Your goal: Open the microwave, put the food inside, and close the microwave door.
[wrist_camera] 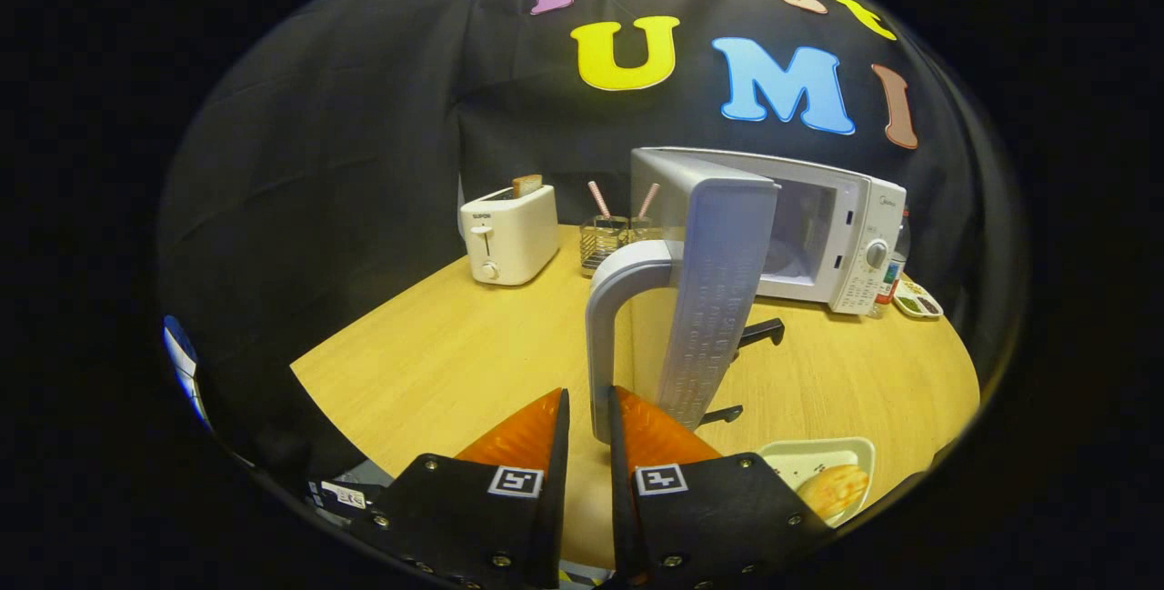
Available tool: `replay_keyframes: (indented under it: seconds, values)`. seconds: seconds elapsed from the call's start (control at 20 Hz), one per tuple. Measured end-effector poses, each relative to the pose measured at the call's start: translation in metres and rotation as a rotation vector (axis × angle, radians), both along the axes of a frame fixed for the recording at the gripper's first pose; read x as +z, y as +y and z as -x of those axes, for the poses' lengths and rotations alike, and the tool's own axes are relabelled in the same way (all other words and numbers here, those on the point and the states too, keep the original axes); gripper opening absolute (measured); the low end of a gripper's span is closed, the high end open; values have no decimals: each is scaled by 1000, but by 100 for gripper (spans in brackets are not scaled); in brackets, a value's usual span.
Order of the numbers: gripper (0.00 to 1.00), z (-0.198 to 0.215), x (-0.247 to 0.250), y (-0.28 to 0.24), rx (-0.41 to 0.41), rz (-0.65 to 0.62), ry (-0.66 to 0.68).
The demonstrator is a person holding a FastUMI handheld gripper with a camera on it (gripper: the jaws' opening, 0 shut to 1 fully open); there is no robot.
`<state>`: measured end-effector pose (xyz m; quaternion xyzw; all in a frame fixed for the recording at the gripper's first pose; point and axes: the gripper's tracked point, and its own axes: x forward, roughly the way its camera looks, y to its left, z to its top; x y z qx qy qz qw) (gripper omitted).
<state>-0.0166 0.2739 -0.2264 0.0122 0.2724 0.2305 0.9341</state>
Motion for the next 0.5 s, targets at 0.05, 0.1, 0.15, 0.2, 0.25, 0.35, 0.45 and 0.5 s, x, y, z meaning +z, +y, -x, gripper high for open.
replay_keyframes:
  seconds: [0.05,0.1,0.15,0.2,0.25,0.35,0.45,0.5]
  values:
    - [23,1,0,8,11,-5,-2]
    - [23,3,1,15,25,-12,-3]
    - [23,6,2,23,43,-24,-4]
    - [23,9,5,29,61,-42,-4]
    - [23,13,9,35,82,-60,-5]
    - [23,22,22,39,105,-82,-22]
    - [23,33,37,41,130,-107,-41]
    - [23,39,45,38,140,-122,-52]
